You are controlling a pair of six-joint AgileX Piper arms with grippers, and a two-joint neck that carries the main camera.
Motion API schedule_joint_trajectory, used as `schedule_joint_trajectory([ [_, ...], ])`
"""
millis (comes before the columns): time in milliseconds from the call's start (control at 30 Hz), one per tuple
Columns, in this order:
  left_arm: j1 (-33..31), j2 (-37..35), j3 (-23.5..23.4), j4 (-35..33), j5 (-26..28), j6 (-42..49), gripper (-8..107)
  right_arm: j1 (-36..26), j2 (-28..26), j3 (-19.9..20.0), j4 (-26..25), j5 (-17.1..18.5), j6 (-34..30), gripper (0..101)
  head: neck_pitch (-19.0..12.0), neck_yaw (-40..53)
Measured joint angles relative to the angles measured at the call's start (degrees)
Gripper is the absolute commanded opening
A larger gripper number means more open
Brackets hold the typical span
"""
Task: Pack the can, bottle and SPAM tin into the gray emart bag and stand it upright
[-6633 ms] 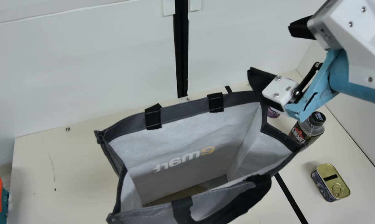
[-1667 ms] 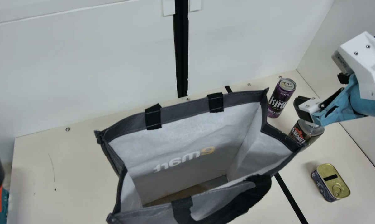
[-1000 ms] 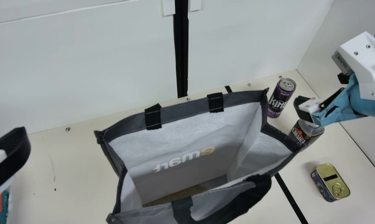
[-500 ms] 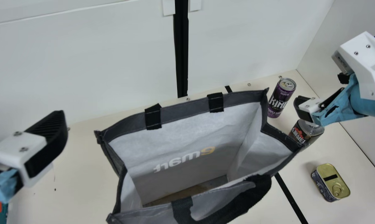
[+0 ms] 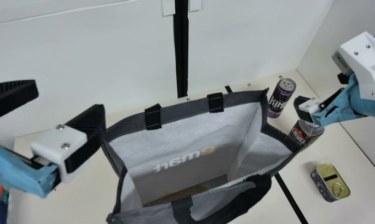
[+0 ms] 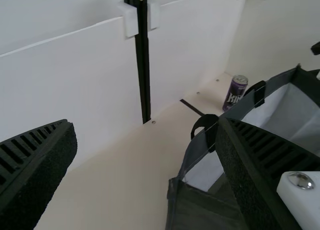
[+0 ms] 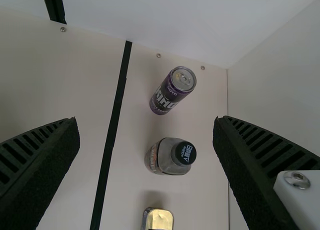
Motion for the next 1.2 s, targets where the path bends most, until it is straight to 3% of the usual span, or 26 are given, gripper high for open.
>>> schedule_joint_trajectory([
  [433,-0.61,4.02,-4.68,-7.72,2.10,6.14,90,0.00,0.00,0.00,0.00,0.00,0.00,95,0.00,0.09],
  [1200,-5.17,11.40,-9.71,-9.12,3.78,11.33,90,0.00,0.00,0.00,0.00,0.00,0.00,95,0.00,0.00],
])
